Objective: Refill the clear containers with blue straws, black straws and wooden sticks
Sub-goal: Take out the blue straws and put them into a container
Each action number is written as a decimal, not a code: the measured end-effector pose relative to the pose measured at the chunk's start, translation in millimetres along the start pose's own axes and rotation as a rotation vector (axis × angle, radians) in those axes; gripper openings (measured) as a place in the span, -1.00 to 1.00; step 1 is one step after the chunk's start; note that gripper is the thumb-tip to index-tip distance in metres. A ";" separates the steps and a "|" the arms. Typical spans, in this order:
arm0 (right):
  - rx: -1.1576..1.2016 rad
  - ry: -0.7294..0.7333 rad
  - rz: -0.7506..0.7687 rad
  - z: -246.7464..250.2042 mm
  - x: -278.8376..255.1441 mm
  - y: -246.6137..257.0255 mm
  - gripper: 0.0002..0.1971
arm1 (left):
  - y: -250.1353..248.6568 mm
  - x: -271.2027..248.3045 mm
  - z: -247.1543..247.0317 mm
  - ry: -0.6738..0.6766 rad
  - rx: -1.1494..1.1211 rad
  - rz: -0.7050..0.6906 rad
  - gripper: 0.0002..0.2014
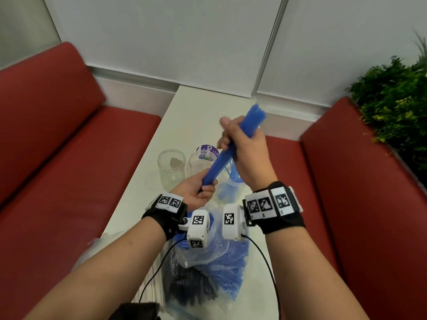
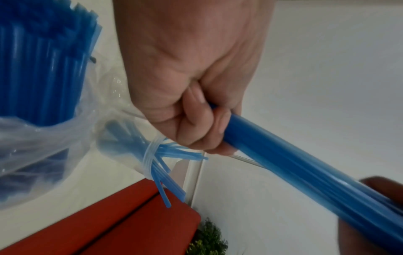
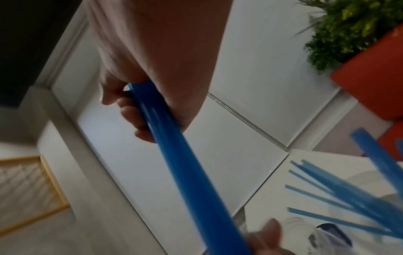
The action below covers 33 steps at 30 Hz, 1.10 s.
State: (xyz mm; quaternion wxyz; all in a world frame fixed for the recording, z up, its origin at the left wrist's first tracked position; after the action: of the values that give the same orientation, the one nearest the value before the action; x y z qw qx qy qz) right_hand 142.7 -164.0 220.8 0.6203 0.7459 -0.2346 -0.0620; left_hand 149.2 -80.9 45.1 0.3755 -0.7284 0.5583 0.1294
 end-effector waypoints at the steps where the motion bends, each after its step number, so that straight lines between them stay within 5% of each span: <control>1: 0.021 -0.010 0.003 2.5 5.2 3.1 -0.68 | -1.8 2.4 2.4 -0.011 0.010 -0.009 -0.84; 6: -0.059 -0.009 0.007 8.6 22.6 5.1 -0.66 | -11.8 10.7 18.0 -0.093 0.142 -0.091 -0.74; 9: -0.153 -0.151 0.125 36.0 39.7 30.5 -0.65 | -32.4 10.8 40.6 -0.252 0.582 -0.224 -0.62; 13: -0.248 -0.325 0.166 75.3 54.0 21.8 -0.65 | -52.7 10.6 47.7 -0.324 1.272 -0.376 -0.80; 17: -0.337 -0.441 0.026 104.2 49.2 -48.6 -0.66 | -23.8 20.6 44.0 -0.261 1.932 -0.217 -0.80; 20: -0.336 -0.496 -0.089 122.5 41.6 -103.5 -0.67 | 0.1 28.3 56.6 -0.249 2.275 -0.012 -0.50; 22: -0.351 -0.494 -0.174 130.3 37.1 -135.6 -0.66 | 9.9 32.5 61.0 -0.244 2.390 0.049 -0.48; 26: -0.390 -0.440 -0.280 132.6 31.7 -164.3 -0.70 | 10.2 35.5 56.1 -0.315 2.465 -0.060 -0.81; 33: -0.421 -0.459 -0.066 130.1 41.1 -120.8 -0.93 | 14.3 36.8 59.0 -0.300 2.541 -0.010 -0.74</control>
State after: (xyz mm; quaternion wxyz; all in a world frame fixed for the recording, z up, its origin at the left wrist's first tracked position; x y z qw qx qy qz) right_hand 162.1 -283.7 84.6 0.6897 0.5749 -0.3259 -0.2961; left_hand 162.4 -67.8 -23.4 0.8640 0.1604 0.2385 -0.4134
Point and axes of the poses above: each hand's wrist, its own x-axis towards the middle knuckle, its own z-axis out of the back of the hand, y = z × x, the point moved 10 cm from there along x, towards the middle knuckle, and after that the axes turned 1 degree about -x, right-handed, at the moved point
